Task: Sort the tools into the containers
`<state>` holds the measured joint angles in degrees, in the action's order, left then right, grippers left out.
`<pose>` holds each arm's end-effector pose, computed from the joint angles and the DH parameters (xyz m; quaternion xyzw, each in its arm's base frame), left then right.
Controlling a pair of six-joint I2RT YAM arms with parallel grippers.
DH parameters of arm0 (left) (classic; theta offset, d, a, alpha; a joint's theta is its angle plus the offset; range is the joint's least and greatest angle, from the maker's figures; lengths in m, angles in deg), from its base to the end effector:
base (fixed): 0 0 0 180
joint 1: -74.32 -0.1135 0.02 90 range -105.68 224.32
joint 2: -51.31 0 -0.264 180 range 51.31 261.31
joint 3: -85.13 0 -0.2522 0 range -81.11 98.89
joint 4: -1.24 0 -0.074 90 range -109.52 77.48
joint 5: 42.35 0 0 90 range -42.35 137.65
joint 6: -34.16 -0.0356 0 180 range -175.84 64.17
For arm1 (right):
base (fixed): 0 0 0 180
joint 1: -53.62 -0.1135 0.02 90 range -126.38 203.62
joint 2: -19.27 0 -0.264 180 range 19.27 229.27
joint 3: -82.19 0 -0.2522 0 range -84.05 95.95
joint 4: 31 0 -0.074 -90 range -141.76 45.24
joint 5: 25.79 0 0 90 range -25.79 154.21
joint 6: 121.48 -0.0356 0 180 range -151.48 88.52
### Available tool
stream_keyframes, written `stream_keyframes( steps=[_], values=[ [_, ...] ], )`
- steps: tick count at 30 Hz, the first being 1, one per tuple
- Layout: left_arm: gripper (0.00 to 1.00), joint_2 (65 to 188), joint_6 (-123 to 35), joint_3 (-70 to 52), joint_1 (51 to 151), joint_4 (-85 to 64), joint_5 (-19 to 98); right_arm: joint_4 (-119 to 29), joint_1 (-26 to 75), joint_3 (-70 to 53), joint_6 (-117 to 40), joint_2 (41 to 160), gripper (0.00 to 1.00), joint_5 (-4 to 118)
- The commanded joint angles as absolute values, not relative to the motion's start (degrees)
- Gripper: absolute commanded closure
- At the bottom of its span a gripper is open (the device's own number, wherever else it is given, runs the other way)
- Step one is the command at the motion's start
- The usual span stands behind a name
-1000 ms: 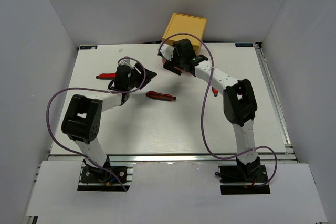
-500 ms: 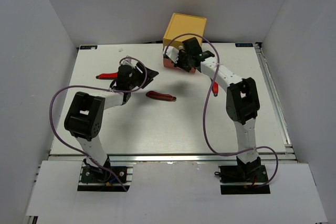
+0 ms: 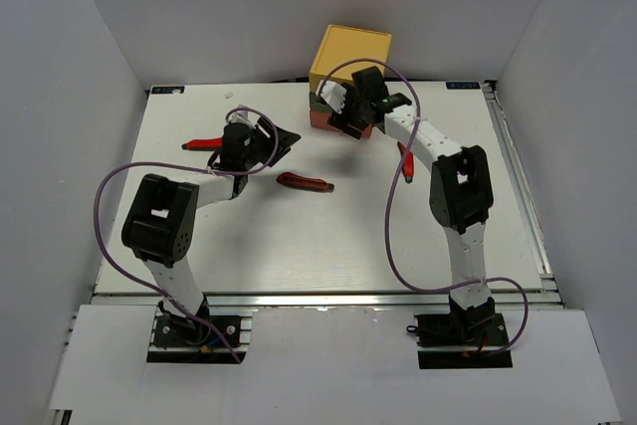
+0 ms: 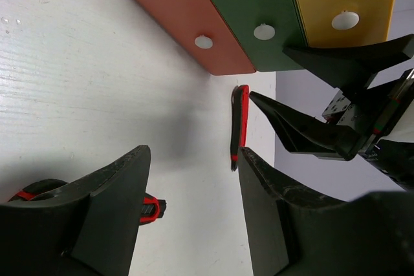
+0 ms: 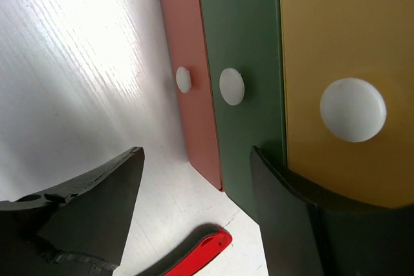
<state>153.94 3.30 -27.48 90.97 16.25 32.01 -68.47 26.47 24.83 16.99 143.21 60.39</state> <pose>0.3664 -0.1196 0.1881 -0.2219 0.7856 -0.4361 0.3786 0.4482 0.2325 0.2582 -0.5639 0.7032 -0.0504 0.4302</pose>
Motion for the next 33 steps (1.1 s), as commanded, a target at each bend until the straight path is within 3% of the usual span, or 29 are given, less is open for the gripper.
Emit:
stream_keyframes(
  steps=[1,10,13,14,15,16,17,19,21,24,25,27,33],
  values=[
    [0.33,153.3,3.8,-26.3,91.2,18.2,31.4,-66.1,26.9,23.9,16.9,141.9,0.27,59.0],
    [0.33,155.5,5.2,-24.2,92.0,19.4,30.9,-64.7,27.0,22.7,15.0,140.0,0.27,56.7],
    [0.33,157.8,5.8,-21.8,92.9,19.4,30.7,-68.3,27.5,24.3,13.9,139.1,0.35,50.3],
    [0.34,158.5,6.0,-20.9,93.1,19.2,30.7,-69.5,27.8,24.6,13.4,137.4,0.41,47.7],
    [0.35,160.3,6.3,-20.0,93.5,18.9,30.7,-70.3,28.6,24.5,11.2,136.3,0.58,44.7],
    [0.40,161.2,6.5,-18.2,94.1,18.8,30.8,-72.2,29.0,24.5,9.7,135.3,0.68,37.7],
    [0.45,162.1,7.0,-17.3,94.4,18.9,31.0,-73.2,30.4,24.5,8.0,133.4,0.85,33.7],
    [0.54,165.6,9.5,-15.8,95.2,20.6,31.3,-74.8,32.3,24.0,1.9,131.2,0.91,19.4],
    [0.62,167.9,12.4,-14.1,95.6,22.5,31.8,-73.1,35.0,19.2,-3.9,126.7,0.86,10.5],
    [0.62,172.3,15.5,-11.9,96.1,26.8,32.3,-61.5,37.5,6.3,-9.2,118.5,0.53,3.1],
    [0.59,174.4,16.1,-11.3,96.3,28.0,32.5,-59.0,38.1,3.3,-9.8,116.5,0.48,3.1],
    [0.52,176.6,18.1,-8.7,96.4,28.6,32.7,-54.5,39.4,-2.3,-9.4,111.6,0.44,4.3],
    [0.46,184.5,20.9,0.5,97.4,29.1,32.4,-56.3,44.9,-4.4,-9.3,109.2,0.44,2.9]
  ],
)
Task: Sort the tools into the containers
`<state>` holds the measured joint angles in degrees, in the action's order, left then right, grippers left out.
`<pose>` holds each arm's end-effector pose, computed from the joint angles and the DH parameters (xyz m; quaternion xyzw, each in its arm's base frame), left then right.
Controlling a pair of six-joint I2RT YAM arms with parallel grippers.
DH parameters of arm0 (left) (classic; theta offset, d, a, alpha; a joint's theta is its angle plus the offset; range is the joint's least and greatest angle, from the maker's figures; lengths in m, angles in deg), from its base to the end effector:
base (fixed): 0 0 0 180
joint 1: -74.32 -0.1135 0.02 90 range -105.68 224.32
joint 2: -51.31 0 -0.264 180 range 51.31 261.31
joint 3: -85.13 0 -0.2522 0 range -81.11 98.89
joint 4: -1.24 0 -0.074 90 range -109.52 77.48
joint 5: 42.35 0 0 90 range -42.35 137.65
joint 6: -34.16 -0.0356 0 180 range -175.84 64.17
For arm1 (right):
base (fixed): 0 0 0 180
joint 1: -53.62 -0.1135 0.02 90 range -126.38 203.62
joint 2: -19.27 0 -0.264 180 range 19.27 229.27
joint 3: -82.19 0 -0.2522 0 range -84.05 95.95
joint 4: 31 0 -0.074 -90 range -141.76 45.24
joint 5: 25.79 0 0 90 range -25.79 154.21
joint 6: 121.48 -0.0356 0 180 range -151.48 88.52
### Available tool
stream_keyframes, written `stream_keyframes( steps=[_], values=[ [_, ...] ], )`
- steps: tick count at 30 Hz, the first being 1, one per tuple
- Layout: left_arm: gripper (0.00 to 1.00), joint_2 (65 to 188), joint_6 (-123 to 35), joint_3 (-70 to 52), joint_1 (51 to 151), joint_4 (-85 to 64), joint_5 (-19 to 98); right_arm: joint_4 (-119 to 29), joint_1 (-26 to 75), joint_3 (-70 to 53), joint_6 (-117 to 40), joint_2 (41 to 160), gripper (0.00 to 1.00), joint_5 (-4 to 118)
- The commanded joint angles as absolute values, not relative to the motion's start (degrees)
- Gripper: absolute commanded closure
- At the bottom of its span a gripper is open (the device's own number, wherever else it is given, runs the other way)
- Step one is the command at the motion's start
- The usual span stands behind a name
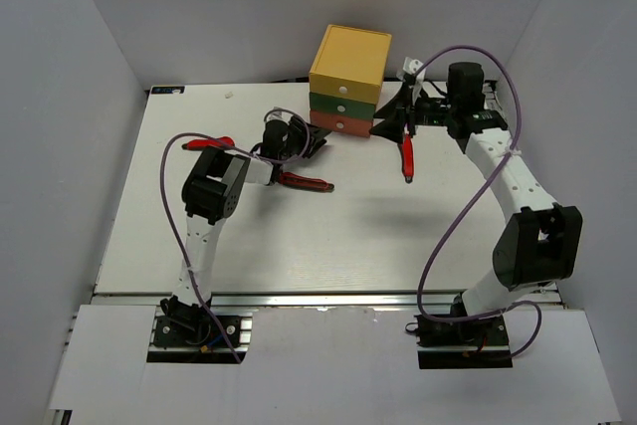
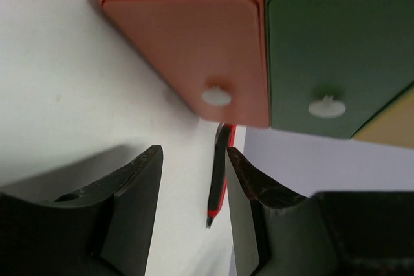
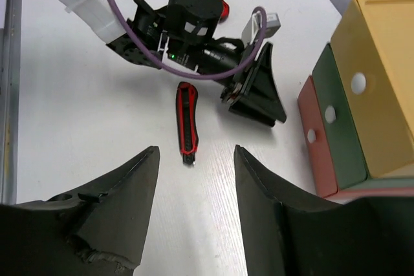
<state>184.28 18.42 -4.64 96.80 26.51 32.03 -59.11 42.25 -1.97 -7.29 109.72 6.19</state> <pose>0.4477 -0.1956 0.1030 -0.2765 0.7537 -0.5108 0.3074 0.3458 0.1003 0.3653 -0.4782 0.6113 0.3471 0.5265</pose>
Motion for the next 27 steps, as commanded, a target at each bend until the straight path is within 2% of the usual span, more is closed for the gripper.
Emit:
stream_keyframes(
  steps=[1,10,27],
  values=[
    [0.46,185.3,21.0,1.8,97.6,28.5,32.6,-56.2,45.5,-4.9,-9.4,108.9,0.43,2.7],
    [0.46,192.0,21.6,10.2,99.2,23.5,34.8,-55.2,50.9,-8.1,-11.2,107.6,0.43,1.5],
    [0.46,194.1,24.8,10.9,100.4,26.2,39.1,-55.0,53.0,-10.7,-11.2,107.0,0.42,0.8]
  ],
)
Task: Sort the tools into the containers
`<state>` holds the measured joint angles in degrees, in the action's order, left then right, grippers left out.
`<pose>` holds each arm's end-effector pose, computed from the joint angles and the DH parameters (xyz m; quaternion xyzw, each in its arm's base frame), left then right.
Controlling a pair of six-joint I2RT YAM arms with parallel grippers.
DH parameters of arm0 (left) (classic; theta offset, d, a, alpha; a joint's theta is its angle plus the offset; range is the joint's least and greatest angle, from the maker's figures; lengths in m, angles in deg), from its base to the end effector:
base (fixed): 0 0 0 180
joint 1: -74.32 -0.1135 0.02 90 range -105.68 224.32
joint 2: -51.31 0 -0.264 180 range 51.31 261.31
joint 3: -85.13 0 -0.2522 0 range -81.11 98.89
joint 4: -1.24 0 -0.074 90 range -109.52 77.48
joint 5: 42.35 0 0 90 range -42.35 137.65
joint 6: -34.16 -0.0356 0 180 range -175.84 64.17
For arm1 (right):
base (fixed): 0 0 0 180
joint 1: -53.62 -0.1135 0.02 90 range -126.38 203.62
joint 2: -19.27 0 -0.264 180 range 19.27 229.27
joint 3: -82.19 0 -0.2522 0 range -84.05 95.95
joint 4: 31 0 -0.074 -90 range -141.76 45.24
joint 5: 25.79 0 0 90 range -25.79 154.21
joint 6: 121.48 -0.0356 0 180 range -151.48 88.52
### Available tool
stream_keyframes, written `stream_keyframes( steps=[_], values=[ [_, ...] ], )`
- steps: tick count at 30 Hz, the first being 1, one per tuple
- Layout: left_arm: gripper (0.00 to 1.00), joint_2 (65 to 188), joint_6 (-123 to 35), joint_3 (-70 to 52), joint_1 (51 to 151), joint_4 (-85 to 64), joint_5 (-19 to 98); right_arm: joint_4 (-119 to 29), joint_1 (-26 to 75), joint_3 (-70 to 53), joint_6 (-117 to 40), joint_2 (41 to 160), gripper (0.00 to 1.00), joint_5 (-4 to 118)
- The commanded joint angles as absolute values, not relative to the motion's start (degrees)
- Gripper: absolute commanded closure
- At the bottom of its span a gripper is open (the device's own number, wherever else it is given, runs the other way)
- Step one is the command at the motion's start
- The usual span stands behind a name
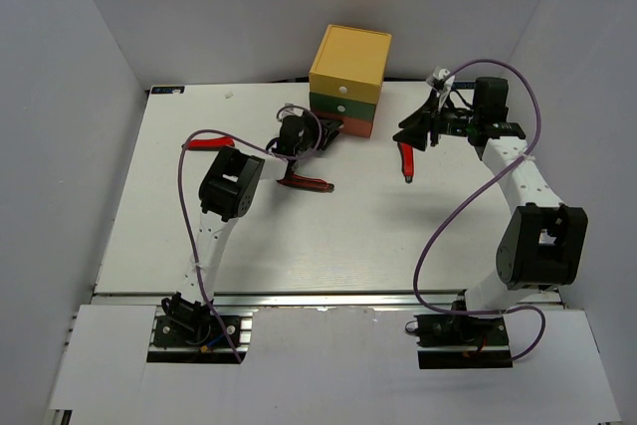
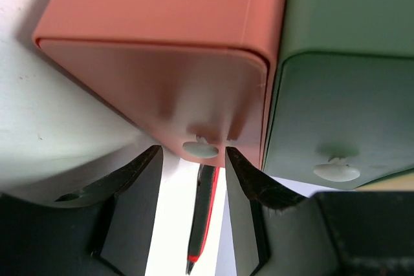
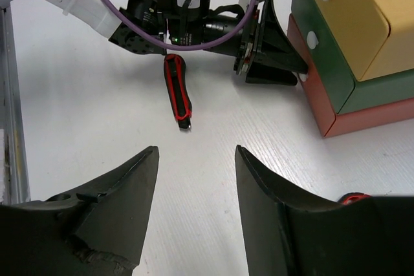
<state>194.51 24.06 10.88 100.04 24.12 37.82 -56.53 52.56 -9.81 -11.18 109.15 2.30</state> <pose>0.4813 -0.2386 0.0908 -0.3123 0.7256 -0.5265 0.3144 0.3514 0.0379 0.3274 -0.3984 0.6706 0.3589 0.5126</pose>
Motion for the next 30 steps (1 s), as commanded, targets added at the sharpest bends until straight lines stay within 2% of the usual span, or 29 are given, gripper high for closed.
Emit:
stream_keyframes(
  steps=[1,17,24,30],
  values=[
    [0.46,194.0,24.8,10.3,100.4,26.6,39.3,-55.0,53.0,-10.9,-11.1,106.9,0.42,0.9],
    [0.47,195.3,27.4,11.4,100.9,27.3,44.3,-56.3,52.9,-12.2,-9.4,106.6,0.42,1.3],
    [0.52,195.3,27.8,10.3,101.3,27.9,44.2,-56.9,52.9,-13.0,-8.5,106.5,0.42,2.0],
    [0.62,195.3,28.7,9.2,101.6,29.7,44.0,-57.2,53.0,-13.6,-8.2,106.7,0.42,2.2]
  ],
)
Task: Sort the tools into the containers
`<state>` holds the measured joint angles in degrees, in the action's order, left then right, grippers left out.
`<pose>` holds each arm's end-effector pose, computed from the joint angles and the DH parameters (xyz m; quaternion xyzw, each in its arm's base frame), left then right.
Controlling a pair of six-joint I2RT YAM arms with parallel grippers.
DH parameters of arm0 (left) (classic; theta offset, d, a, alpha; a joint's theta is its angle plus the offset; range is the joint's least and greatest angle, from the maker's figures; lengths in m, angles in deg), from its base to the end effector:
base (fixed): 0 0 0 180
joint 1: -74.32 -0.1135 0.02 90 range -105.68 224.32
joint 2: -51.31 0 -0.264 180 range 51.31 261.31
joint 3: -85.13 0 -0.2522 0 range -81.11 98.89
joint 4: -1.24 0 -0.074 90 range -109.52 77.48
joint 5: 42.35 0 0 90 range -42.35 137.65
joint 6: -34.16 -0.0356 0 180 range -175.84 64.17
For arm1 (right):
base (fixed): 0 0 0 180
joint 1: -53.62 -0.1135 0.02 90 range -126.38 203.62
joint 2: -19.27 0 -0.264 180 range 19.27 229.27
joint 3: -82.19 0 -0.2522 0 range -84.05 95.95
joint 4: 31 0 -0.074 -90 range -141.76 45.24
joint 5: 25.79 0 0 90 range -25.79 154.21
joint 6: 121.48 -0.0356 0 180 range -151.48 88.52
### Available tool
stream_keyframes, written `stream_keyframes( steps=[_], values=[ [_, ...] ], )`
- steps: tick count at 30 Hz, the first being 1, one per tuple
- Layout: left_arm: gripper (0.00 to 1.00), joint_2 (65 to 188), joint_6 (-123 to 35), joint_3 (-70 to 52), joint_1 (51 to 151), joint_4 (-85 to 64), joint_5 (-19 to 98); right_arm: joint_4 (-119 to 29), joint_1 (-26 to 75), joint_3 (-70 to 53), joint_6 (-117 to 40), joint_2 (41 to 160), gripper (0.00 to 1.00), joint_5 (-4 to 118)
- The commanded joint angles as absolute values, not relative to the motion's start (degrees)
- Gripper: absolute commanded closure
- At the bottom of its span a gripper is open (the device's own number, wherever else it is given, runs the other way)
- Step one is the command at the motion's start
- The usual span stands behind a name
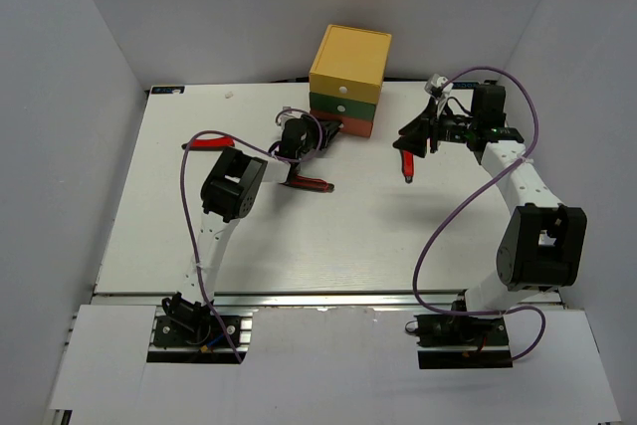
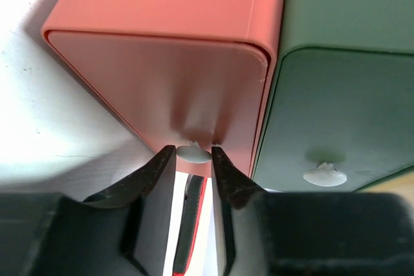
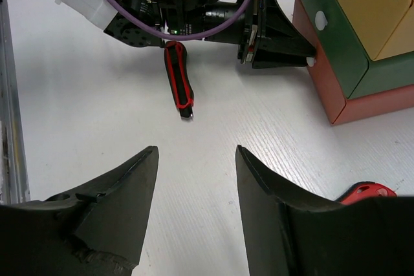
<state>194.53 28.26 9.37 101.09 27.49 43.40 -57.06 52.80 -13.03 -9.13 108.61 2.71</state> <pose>0.4759 -0.2430 0.0888 -0.3541 0.6960 -0.5302 0.3301 0.3462 0.0362 0.3111 -0.3980 0.6805 0.3568 0.5011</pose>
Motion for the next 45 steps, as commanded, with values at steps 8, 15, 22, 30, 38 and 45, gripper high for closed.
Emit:
stream_keyframes(
  steps=[8,15,22,30,38,45],
  values=[
    [0.70,195.2,29.4,8.2,101.6,31.0,43.6,-57.5,53.0,-14.0,-7.6,107.0,0.42,2.6],
    [0.73,194.5,29.7,6.4,101.6,31.9,43.5,-58.0,54.8,-14.1,-6.9,107.1,0.42,2.9],
    [0.73,190.9,29.2,0.6,101.6,34.0,42.7,-58.6,54.9,-15.0,-6.2,107.1,0.42,3.6],
    [0.73,183.8,27.6,-10.8,101.7,37.2,41.2,-59.5,54.9,-16.7,-5.9,107.7,0.42,9.9],
    [0.69,177.9,25.7,-18.6,101.7,37.6,40.7,-55.5,54.8,-18.7,-14.8,110.0,0.40,30.2],
    [0.41,174.7,23.9,-18.6,101.6,34.4,40.3,-51.8,51.1,-16.9,-20.8,117.2,0.11,47.2]
  ],
)
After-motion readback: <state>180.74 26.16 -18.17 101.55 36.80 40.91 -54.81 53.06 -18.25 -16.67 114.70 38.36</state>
